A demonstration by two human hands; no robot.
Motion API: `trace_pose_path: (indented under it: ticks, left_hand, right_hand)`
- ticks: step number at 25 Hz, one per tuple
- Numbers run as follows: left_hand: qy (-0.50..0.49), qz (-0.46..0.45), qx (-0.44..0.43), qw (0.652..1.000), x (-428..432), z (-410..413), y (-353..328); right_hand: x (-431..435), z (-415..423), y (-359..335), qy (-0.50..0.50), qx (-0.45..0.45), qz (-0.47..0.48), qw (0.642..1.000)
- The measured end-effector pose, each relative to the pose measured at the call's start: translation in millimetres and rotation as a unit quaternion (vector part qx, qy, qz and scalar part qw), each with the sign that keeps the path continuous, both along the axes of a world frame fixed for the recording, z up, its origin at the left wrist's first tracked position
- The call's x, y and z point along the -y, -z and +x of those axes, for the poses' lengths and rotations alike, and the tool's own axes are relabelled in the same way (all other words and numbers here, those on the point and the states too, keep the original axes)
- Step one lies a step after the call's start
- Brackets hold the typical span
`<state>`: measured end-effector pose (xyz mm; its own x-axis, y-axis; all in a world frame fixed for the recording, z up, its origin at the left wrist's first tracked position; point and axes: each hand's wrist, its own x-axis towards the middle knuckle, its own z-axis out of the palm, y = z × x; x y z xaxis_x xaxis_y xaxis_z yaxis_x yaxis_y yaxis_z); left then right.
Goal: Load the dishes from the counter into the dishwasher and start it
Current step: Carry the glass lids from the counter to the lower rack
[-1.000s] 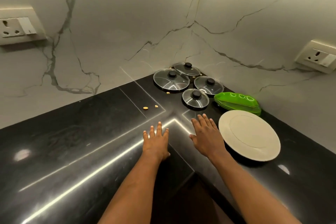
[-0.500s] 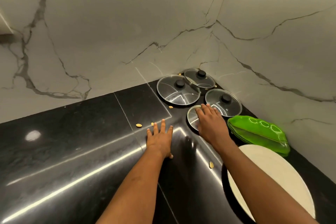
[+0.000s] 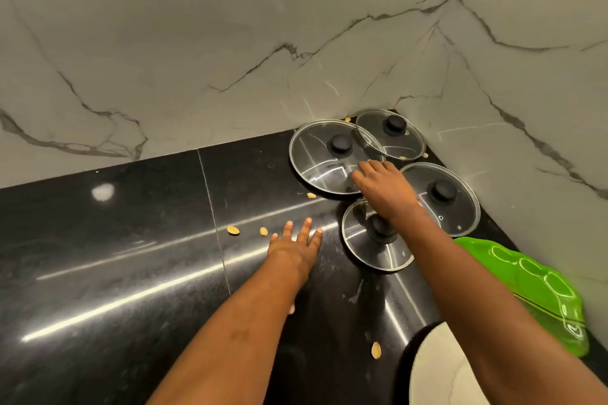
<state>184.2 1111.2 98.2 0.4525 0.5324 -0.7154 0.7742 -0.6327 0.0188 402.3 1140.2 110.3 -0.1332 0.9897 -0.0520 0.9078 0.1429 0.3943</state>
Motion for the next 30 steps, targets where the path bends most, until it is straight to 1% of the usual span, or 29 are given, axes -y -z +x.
trace_pose_path:
  ticks: [5, 10, 15, 21, 27, 30]
  left_hand:
    - [-0.003, -0.004, -0.008, 1.000, 0.9, 2.4, 1.2]
    - [-0.007, -0.005, -0.002, 1.000, -0.1, 0.1, 0.8]
    - [-0.011, -0.011, 0.001, 1.000, 0.9, 0.5, 0.2]
    - [-0.018, -0.014, 0.003, 1.000, 0.9, 1.8, -4.2]
    - [-0.017, -0.018, 0.000, 1.000, 0.6, 2.7, -8.8]
    - [-0.011, -0.017, -0.001, 1.000, 0.6, 2.2, -9.1]
  right_hand:
    - [-31.9, 11.9, -5.0, -0.112, 0.030, -0.035, 0.993]
    - [-47.3, 15.4, -11.1, -0.122, 0.037, -0.067, 0.990]
    - [-35.7, 24.1, 1.9, -0.087, 0.065, -0.050, 0.993]
    - [-38.2, 24.9, 3.3, -0.174, 0.065, -0.014, 0.982]
    - [-22.4, 18.7, 9.9, -0.253, 0.039, -0.018, 0.967]
    - [-17.8, 12.8, 7.8, -0.268, 0.041, 0.003, 0.963]
